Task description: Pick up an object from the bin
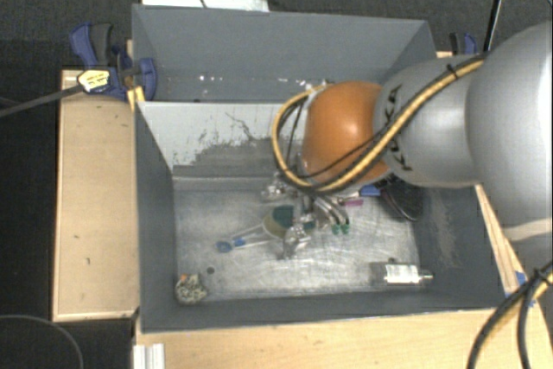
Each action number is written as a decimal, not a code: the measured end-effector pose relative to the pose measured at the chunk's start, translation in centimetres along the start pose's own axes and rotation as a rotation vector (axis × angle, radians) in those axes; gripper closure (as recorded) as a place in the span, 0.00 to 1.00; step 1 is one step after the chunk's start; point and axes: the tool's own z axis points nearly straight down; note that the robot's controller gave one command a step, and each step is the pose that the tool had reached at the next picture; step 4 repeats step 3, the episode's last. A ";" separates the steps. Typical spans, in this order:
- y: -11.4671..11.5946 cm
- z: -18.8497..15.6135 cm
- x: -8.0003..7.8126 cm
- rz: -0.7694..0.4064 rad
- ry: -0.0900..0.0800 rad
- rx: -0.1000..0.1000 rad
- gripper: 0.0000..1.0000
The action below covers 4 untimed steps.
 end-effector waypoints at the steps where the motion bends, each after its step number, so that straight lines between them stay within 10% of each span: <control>1: 0.0 -0.2 -0.2 0.002 -0.005 0.000 1.00; 4: 0.0 -5.9 -0.5 0.017 0.000 0.001 1.00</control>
Offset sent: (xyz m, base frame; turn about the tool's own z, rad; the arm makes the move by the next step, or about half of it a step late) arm 0.0000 0.0000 0.0000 0.0000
